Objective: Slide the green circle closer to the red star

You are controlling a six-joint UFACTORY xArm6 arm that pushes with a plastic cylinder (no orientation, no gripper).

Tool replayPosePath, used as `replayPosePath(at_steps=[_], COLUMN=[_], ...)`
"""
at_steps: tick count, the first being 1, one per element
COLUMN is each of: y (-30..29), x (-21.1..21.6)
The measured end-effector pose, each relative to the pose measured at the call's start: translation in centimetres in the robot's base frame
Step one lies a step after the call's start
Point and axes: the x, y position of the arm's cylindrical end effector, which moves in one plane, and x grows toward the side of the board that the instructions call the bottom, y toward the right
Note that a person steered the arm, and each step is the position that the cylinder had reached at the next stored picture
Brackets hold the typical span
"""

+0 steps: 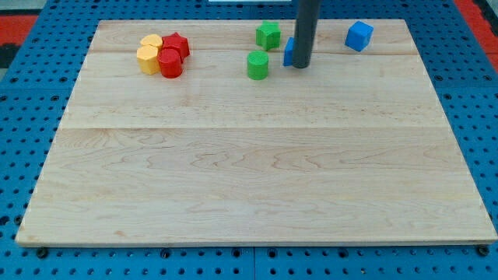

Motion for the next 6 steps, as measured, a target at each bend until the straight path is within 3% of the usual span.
replayPosePath(at_steps=[1,4,5,6], y=[-3.1,0.9,0.9,-1.3], x=[-0.6,-3.8,-2.6,1.5])
